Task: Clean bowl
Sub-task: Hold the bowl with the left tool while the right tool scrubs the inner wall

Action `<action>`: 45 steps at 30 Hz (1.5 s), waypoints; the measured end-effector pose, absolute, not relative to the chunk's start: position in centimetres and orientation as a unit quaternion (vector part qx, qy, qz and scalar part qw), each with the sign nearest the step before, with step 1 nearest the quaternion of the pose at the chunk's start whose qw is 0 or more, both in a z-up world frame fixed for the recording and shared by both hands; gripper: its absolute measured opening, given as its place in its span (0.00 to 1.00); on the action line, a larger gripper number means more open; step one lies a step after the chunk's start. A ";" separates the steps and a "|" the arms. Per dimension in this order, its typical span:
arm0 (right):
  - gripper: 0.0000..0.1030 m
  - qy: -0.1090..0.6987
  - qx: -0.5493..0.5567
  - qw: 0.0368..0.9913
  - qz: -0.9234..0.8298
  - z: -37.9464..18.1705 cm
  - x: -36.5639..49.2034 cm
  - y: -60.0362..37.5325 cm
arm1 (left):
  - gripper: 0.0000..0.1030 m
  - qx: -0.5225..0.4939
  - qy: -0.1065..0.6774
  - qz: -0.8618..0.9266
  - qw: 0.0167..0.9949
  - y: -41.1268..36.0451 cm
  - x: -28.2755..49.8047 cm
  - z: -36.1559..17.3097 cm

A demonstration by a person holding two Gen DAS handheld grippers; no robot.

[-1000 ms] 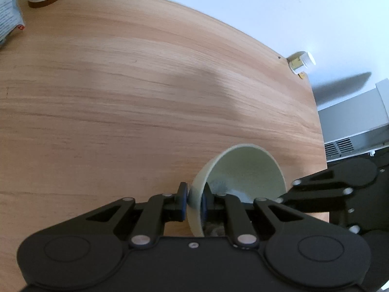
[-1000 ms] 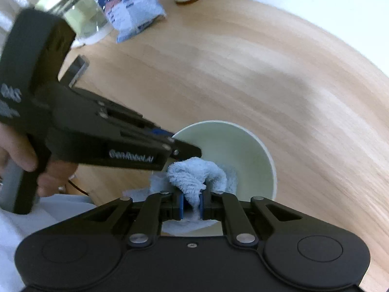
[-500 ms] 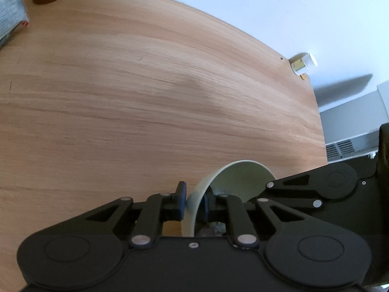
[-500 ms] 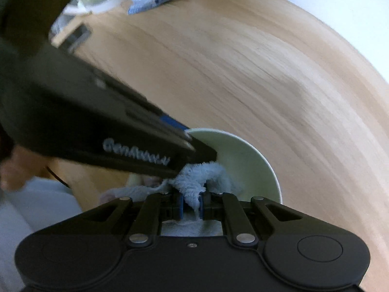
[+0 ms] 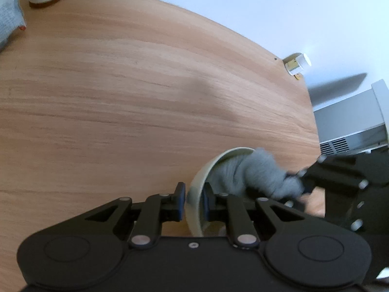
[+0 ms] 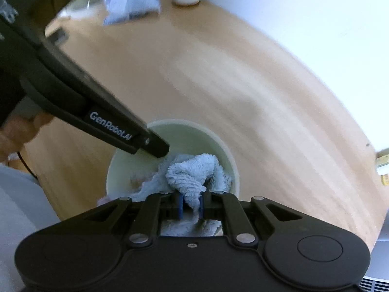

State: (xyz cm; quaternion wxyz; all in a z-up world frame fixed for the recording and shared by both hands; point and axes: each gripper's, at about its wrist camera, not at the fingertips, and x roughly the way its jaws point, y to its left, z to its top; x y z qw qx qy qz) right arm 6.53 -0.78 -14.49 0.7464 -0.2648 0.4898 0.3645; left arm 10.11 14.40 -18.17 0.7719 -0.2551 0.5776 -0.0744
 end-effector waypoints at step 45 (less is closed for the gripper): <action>0.54 0.452 -0.323 0.684 0.473 -15.6 7.8 -2.2 | 0.12 -0.223 0.569 -0.085 0.787 13.3 9.1 -17.8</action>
